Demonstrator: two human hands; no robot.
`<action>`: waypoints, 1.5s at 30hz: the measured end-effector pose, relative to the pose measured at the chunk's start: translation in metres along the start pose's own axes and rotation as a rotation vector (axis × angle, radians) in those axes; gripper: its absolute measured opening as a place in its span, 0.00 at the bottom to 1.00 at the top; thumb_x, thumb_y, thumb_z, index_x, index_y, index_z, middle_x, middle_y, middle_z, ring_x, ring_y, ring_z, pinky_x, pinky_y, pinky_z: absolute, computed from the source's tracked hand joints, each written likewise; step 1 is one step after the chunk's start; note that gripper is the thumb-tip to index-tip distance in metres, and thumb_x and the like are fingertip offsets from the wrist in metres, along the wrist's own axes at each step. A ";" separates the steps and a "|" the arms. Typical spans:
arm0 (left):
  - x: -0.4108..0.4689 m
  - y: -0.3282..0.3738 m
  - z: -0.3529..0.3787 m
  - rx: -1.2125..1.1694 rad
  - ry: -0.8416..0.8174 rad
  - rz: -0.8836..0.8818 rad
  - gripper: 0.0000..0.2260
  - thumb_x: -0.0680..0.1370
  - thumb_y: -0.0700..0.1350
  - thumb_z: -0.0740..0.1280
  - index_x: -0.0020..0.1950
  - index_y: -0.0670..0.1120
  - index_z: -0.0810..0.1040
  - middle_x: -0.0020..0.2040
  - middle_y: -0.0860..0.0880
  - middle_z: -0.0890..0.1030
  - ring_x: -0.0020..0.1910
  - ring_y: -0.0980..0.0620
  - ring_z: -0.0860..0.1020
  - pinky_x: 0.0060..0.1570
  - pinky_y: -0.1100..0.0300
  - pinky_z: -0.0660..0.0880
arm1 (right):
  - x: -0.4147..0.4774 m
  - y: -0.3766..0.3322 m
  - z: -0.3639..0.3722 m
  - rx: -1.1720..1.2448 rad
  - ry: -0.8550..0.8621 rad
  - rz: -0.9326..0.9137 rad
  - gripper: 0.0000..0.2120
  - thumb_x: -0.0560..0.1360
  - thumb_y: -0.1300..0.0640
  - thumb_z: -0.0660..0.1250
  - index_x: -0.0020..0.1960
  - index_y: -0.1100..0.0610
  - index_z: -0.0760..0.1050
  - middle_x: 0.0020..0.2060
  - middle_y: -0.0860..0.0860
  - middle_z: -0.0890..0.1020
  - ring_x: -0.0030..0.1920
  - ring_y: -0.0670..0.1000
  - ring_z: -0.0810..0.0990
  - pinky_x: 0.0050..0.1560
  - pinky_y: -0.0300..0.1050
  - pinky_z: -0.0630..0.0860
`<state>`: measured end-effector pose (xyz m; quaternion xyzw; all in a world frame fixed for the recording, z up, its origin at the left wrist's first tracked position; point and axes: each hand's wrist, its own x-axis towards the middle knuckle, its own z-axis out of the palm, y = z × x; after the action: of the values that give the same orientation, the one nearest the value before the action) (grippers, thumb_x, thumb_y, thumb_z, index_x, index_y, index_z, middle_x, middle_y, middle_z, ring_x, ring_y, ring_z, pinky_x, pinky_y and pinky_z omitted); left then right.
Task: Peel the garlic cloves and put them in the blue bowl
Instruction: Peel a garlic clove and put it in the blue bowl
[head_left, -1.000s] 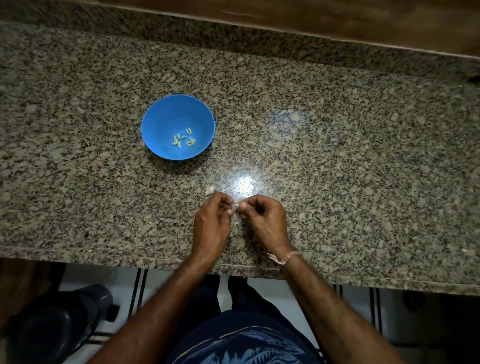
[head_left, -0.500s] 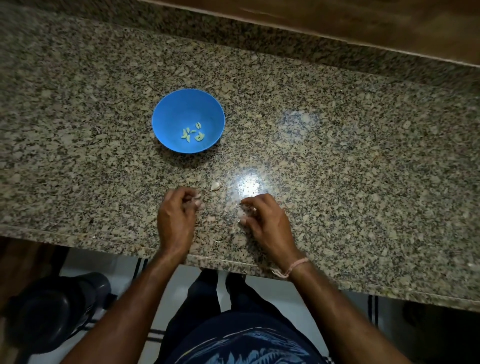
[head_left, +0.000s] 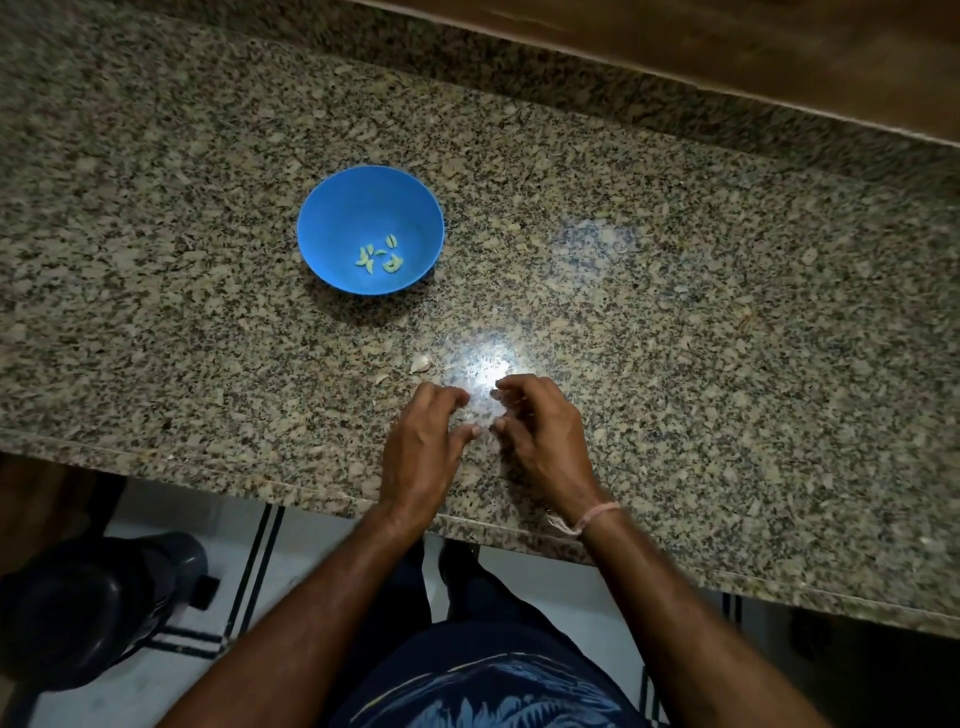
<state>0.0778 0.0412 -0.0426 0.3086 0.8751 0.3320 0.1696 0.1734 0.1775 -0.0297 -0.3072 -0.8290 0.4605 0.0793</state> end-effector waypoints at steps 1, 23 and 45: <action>0.001 0.000 0.000 -0.001 0.019 0.002 0.10 0.79 0.46 0.74 0.58 0.48 0.79 0.52 0.53 0.76 0.45 0.55 0.77 0.39 0.60 0.76 | -0.003 0.004 -0.001 -0.001 -0.002 0.003 0.17 0.78 0.69 0.71 0.64 0.56 0.77 0.56 0.47 0.78 0.54 0.39 0.78 0.54 0.26 0.74; -0.018 -0.010 -0.017 -0.173 0.234 -0.330 0.05 0.78 0.47 0.75 0.46 0.51 0.80 0.43 0.58 0.78 0.40 0.64 0.75 0.36 0.68 0.69 | 0.017 0.012 0.016 -0.584 -0.336 -0.372 0.31 0.87 0.41 0.49 0.85 0.53 0.48 0.84 0.51 0.48 0.84 0.51 0.43 0.83 0.58 0.47; -0.029 -0.017 -0.020 -0.202 0.213 -0.366 0.06 0.79 0.49 0.74 0.45 0.52 0.79 0.42 0.56 0.79 0.40 0.56 0.78 0.38 0.56 0.78 | 0.007 -0.002 0.036 -0.619 -0.315 -0.510 0.25 0.85 0.50 0.55 0.81 0.57 0.62 0.79 0.55 0.66 0.79 0.56 0.63 0.79 0.55 0.64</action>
<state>0.0821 0.0027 -0.0373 0.0895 0.8916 0.4125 0.1638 0.1519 0.1551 -0.0493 -0.0277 -0.9795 0.1968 -0.0329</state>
